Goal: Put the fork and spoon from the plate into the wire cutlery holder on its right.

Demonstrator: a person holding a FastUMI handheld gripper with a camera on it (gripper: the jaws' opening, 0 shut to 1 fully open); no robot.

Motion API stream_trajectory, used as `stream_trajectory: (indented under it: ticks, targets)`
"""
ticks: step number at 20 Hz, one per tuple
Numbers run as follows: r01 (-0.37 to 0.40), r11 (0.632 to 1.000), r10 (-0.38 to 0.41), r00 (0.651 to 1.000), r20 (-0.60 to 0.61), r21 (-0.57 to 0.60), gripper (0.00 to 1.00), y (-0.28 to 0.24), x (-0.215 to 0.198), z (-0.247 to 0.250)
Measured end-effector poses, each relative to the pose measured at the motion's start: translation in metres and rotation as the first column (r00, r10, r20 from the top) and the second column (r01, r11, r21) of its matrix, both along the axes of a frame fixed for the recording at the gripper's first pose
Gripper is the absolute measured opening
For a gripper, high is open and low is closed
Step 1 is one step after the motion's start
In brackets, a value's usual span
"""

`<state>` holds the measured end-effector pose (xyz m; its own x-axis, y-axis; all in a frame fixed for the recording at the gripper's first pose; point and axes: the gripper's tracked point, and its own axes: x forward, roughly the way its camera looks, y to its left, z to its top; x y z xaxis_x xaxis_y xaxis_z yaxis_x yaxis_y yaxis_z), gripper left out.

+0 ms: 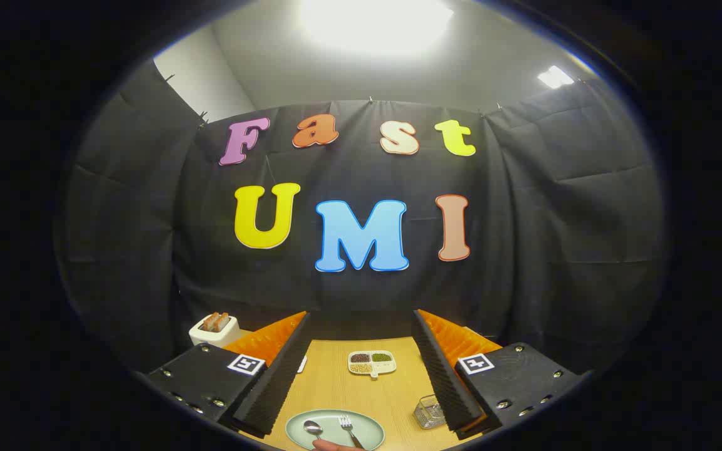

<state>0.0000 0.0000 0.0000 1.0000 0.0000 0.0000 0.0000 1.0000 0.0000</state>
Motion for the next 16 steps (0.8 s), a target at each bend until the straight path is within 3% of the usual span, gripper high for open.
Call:
stream_trajectory:
  ticks: [16]
  targets:
    - [-0.087,0.996,0.087,0.995,-0.041,0.007,0.97,-0.005,0.013,-0.018]
